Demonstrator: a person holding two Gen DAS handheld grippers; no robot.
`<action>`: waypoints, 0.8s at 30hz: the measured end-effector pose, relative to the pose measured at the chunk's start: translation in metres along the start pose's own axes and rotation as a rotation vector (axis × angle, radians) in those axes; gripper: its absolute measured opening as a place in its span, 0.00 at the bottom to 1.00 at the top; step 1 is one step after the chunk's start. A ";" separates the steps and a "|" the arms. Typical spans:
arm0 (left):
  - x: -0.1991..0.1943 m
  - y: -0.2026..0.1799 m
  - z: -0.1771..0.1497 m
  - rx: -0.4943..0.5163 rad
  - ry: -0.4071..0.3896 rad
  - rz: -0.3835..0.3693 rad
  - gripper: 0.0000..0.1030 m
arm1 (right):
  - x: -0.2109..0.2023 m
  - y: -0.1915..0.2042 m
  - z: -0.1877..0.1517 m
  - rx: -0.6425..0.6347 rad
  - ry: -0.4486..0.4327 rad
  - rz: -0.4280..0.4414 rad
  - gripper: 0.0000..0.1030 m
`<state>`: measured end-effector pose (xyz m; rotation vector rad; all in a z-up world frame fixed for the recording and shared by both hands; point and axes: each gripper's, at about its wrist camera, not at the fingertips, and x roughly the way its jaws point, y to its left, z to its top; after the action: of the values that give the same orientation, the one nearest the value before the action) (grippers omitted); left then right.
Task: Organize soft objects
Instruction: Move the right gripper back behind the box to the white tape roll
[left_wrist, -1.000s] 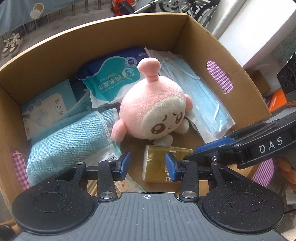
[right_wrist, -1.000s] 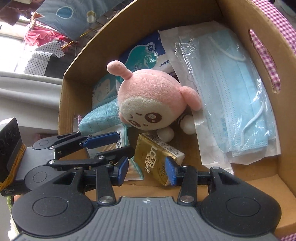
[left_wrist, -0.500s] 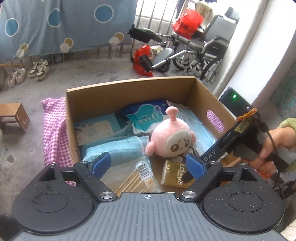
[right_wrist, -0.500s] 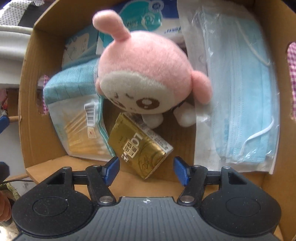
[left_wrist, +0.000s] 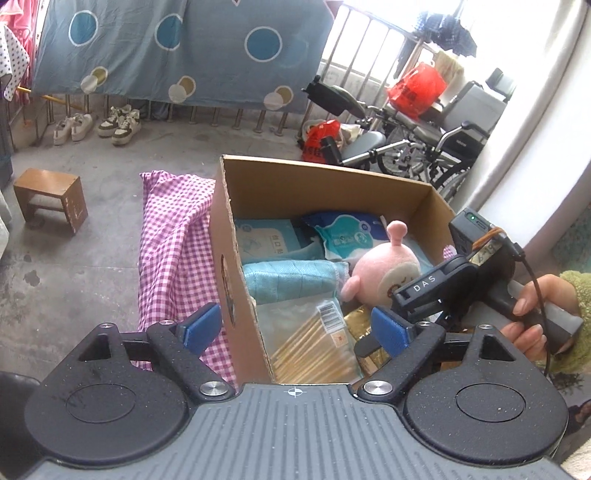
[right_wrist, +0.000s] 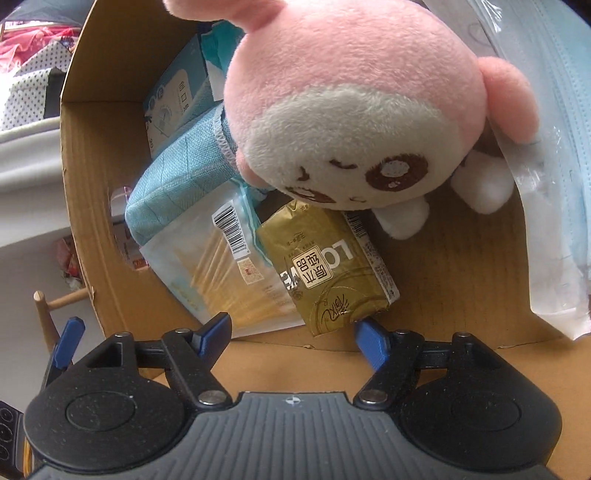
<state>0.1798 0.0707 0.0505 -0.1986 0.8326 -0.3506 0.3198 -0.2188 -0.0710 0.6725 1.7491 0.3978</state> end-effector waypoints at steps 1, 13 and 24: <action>-0.001 0.001 -0.001 -0.003 -0.001 -0.005 0.86 | 0.000 -0.003 0.000 0.025 -0.007 0.010 0.75; -0.017 -0.012 -0.016 0.027 -0.044 -0.028 0.94 | -0.039 0.007 -0.028 -0.052 -0.138 0.018 0.95; -0.044 -0.058 -0.037 0.108 -0.052 -0.054 0.97 | -0.127 -0.005 -0.143 -0.280 -0.480 0.309 0.96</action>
<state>0.1112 0.0327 0.0744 -0.1290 0.7562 -0.4389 0.2036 -0.2913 0.0629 0.7629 1.1129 0.6237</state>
